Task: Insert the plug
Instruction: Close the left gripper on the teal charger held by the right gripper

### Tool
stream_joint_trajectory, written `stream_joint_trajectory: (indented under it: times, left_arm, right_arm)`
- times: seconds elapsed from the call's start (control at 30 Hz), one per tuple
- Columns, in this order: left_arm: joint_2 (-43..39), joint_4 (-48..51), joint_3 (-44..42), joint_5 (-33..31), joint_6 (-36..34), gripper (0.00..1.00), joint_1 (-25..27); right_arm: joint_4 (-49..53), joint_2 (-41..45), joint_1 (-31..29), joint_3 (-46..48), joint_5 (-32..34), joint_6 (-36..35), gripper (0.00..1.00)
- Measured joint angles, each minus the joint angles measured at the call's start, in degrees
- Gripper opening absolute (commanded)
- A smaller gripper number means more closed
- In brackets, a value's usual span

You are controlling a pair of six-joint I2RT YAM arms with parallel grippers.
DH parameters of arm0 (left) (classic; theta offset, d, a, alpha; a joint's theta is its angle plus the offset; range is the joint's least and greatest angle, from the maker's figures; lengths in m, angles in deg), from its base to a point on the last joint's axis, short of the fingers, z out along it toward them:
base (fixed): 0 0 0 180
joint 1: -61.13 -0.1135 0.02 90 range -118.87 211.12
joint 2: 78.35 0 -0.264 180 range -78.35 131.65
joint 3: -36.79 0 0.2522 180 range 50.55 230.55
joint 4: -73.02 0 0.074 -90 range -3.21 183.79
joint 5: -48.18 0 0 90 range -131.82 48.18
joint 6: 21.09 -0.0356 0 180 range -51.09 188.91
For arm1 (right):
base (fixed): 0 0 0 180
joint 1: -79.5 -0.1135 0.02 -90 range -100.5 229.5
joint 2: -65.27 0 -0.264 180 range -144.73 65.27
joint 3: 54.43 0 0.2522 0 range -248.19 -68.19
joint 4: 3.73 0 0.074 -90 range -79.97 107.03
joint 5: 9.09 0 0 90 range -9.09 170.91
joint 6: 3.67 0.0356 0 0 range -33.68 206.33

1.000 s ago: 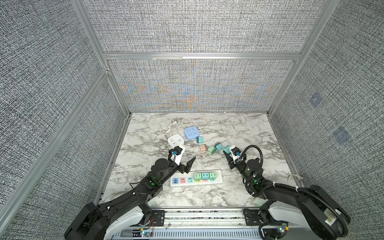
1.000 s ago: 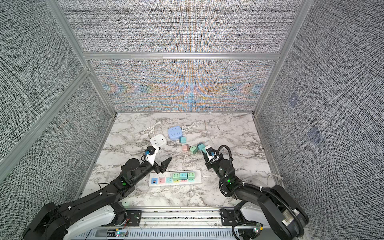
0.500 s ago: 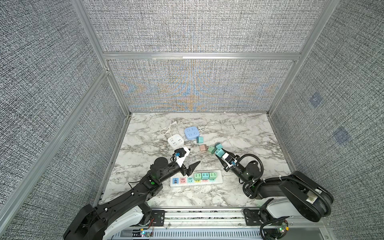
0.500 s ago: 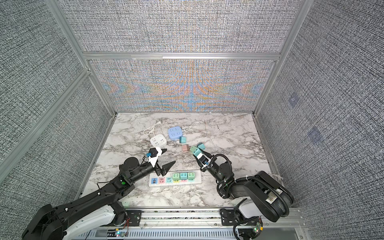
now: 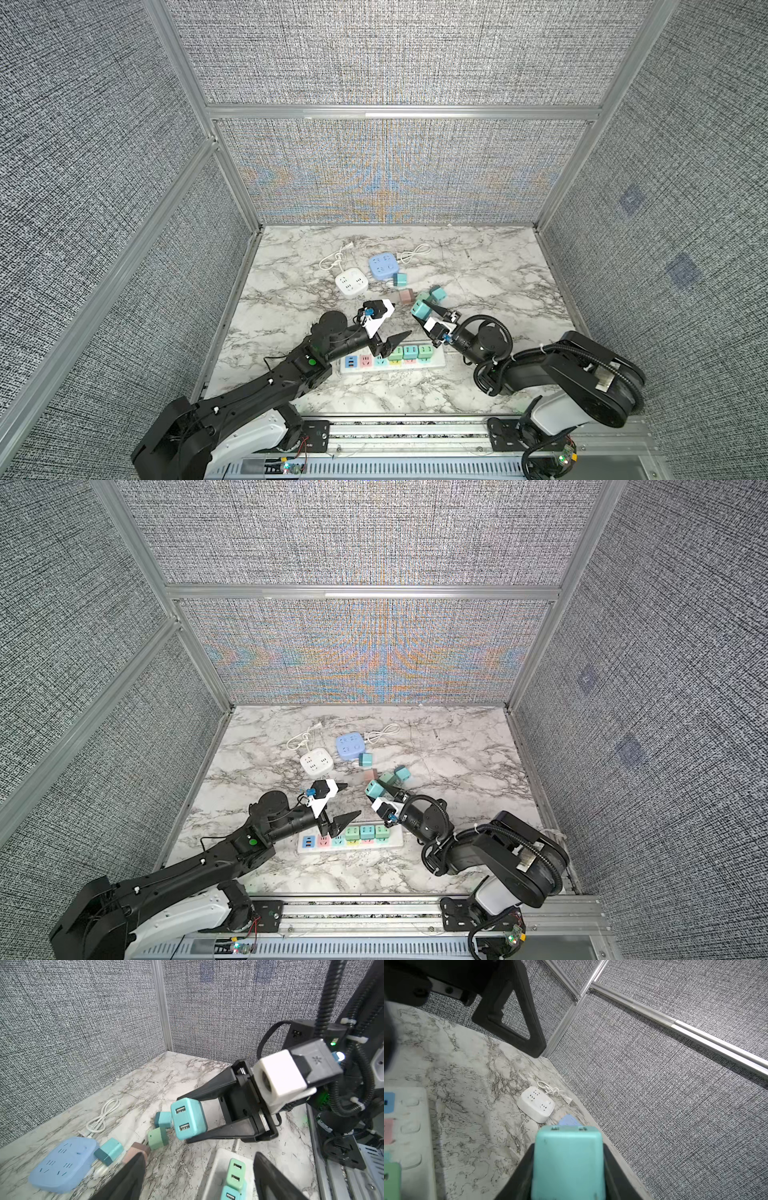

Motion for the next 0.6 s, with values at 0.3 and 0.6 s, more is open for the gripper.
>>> stream_joint_trajectory:
  times: [0.3, 0.6]
  left_arm:
    - [2.1, 2.0, 1.3, -2.4, -1.1, 0.83, 0.0]
    - [5.4, 2.3, 3.0, -5.6, -0.9, 0.79, 0.0]
  right_arm:
    - [-0.7, -2.7, -3.1, -2.5, -0.7, -4.8, 0.0]
    - [-0.7, -5.1, -6.7, -4.5, 0.4, -10.7, 0.0]
